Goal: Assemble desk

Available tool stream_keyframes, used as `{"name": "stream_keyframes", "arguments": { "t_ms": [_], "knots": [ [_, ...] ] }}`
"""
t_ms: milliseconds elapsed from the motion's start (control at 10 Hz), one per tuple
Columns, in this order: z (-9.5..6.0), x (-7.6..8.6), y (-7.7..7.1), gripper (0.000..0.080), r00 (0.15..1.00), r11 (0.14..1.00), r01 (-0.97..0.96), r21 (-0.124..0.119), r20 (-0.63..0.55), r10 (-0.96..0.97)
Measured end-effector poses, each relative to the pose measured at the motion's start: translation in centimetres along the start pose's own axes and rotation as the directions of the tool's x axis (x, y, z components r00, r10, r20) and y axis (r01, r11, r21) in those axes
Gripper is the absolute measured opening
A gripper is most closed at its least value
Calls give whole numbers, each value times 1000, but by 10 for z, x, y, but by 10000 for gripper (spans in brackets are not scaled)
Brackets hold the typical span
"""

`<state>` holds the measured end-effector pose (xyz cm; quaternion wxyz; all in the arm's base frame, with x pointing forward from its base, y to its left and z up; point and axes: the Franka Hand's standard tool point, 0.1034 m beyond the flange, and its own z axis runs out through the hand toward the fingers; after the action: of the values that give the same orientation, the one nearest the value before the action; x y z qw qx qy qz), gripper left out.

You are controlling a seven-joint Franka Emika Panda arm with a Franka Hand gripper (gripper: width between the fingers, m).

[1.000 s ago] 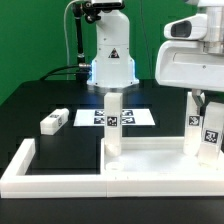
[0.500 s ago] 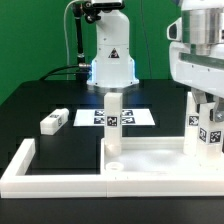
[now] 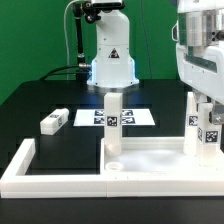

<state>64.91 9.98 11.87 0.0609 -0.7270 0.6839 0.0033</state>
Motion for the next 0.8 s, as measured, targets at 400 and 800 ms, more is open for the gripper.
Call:
{"name": "stream_keyframes", "arguments": {
  "t_ms": [400,800],
  "knots": [
    [2,-1,2,646,810,808,586,59,-56,-583],
    [5,1,3,649,592,592,806,16,-72,-803]
  ]
}}
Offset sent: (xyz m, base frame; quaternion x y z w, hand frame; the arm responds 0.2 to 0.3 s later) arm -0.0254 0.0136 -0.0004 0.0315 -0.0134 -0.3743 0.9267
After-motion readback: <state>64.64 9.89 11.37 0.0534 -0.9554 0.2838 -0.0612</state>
